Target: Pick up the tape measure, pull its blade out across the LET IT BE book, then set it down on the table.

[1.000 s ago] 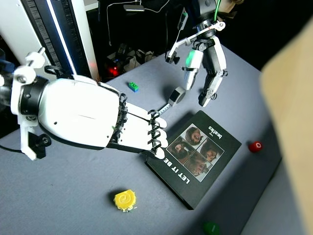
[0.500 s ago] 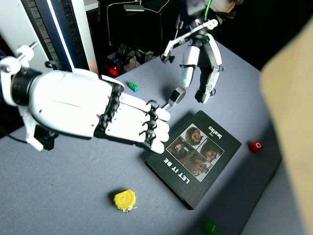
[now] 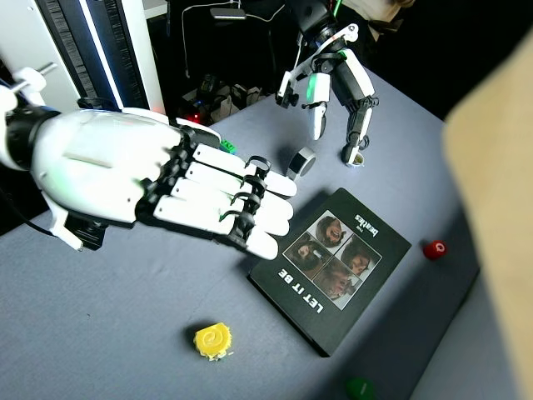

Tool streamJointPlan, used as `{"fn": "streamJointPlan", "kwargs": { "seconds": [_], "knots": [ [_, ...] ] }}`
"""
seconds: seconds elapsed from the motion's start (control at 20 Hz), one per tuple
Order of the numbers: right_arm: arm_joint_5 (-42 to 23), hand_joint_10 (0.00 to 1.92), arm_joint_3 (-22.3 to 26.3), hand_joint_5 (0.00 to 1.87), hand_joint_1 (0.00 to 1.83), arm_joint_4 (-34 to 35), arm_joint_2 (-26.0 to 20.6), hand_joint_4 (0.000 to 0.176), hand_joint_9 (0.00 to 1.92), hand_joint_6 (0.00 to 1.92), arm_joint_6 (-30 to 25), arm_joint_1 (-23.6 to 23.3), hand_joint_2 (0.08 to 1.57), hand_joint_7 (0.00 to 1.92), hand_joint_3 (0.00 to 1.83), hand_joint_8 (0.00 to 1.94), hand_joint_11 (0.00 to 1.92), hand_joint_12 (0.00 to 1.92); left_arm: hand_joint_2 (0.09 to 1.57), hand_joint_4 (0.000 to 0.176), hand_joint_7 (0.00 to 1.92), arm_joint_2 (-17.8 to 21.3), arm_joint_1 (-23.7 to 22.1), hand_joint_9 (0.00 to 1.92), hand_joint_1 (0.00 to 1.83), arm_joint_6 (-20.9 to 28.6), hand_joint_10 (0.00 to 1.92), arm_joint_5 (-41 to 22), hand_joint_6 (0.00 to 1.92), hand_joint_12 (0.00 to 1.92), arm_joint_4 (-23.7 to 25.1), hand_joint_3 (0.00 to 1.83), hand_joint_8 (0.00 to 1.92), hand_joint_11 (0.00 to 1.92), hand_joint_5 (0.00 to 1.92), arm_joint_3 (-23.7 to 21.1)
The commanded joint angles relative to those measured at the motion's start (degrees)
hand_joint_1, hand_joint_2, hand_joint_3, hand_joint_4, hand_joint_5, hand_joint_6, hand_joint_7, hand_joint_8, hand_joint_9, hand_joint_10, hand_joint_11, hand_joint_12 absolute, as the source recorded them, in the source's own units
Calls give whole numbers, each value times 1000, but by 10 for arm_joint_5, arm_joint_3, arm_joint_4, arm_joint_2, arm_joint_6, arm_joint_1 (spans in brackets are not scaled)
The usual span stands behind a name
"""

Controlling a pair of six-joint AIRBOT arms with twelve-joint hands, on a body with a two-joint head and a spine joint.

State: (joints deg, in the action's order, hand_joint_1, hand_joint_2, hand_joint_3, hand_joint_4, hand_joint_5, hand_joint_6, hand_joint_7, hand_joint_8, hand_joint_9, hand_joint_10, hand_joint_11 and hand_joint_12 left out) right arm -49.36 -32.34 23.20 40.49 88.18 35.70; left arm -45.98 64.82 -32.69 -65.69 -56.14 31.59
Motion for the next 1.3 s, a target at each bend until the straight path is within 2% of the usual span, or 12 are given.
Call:
{"fn": "streamJointPlan", "kwargs": {
  "seconds": [0.0, 0.15, 0.35, 0.5, 0.9, 1.25],
  "knots": [
    [-74, 1, 0, 40, 0, -15, 1, 0, 75, 3, -5, -3, 1079, 122, 0, 0, 0, 280, 1035, 0, 766, -1, 0, 683, 1178, 9, 4, -86, 0, 606, 38, 0, 2, 410, 743, 0],
    [-89, 0, 0, 33, 0, -15, 8, 0, 68, 0, -6, 2, 1080, 116, 0, 0, 0, 273, 1049, 0, 747, -22, 24, 678, 1190, -3, 1, -119, 0, 610, 70, 5, 0, 410, 740, 1],
    [-116, 2, 0, 55, 0, -21, 17, 0, 74, 7, -4, 23, 1085, 112, 1, 0, 0, 354, 1051, 0, 748, -41, 56, 683, 1194, -14, 2, -142, 3, 624, 86, 4, 1, 439, 748, 4],
    [-116, 2, 0, 59, 0, -25, 21, 0, 75, 5, -4, 21, 1085, 113, 1, 0, 0, 397, 1047, 0, 748, -59, 77, 683, 1197, -20, 2, -170, 5, 627, 93, 1, 1, 446, 753, 6],
    [-138, 0, 0, 70, 46, -33, 27, 0, 72, 7, -16, 20, 1080, 112, 0, 0, 0, 396, 1039, 0, 750, -100, 94, 676, 1202, -41, 0, -204, 5, 622, 116, 0, 0, 437, 769, 31],
    [-149, 0, 0, 71, 43, -47, 31, 0, 73, 6, -31, 17, 1082, 112, 0, 0, 0, 395, 1035, 0, 746, -114, 109, 679, 1207, -47, 1, -208, 5, 621, 135, 0, 0, 433, 772, 31]
  ]
}}
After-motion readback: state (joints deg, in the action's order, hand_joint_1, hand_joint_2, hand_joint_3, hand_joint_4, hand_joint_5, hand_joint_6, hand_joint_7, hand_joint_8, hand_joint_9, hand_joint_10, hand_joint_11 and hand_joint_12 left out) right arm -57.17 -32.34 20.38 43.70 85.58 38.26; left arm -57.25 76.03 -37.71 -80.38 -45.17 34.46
